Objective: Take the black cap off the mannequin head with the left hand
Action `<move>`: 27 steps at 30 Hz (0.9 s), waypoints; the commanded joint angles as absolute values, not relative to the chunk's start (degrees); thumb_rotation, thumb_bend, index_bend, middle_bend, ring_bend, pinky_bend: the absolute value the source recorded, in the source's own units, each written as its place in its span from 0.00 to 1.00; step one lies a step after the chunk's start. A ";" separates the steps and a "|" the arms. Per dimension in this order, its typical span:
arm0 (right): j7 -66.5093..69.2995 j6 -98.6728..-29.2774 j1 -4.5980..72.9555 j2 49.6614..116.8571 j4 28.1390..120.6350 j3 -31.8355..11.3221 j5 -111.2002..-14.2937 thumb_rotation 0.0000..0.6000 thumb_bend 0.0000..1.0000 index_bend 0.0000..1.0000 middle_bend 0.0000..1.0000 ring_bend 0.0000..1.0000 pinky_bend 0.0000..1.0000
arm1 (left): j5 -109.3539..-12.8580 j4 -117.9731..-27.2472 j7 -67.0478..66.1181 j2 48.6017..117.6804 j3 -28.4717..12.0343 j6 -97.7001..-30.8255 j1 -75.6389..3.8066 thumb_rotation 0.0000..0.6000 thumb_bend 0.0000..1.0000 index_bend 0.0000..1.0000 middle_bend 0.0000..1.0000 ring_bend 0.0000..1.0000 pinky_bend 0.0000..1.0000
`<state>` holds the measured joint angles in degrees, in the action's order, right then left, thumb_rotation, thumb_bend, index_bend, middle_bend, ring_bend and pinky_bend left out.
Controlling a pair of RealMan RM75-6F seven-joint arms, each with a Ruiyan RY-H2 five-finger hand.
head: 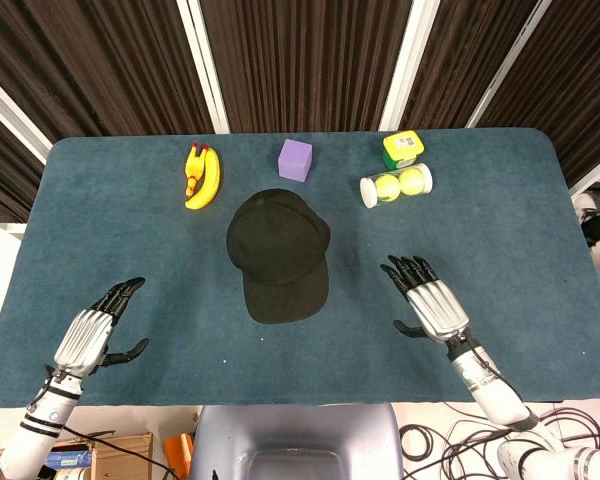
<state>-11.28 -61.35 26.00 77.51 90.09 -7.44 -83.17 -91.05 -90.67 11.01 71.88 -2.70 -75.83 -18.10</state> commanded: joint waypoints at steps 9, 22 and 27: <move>-9.85 -66.72 21.81 73.92 89.69 -4.37 -83.45 1.00 0.17 0.00 0.00 0.00 0.00 | -96.44 -93.28 13.96 76.35 0.72 -78.99 -16.92 1.00 0.30 0.03 0.09 0.11 0.34; 0.09 -73.03 13.14 68.62 81.51 0.33 -83.04 1.00 0.17 0.00 0.00 0.00 0.00 | -99.13 -88.06 7.21 93.47 -4.45 -84.48 -19.75 1.00 0.31 0.13 0.07 0.11 0.33; 4.93 -71.46 13.15 66.71 81.61 0.90 -83.77 1.00 0.17 0.00 0.00 0.00 0.00 | -101.51 -82.56 2.86 100.94 -5.85 -86.65 -21.44 1.00 0.31 0.15 0.09 0.11 0.32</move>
<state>3.17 -72.22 13.19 67.64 81.54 0.51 -83.34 -99.80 -86.02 5.36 97.26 -4.79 -85.13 -20.22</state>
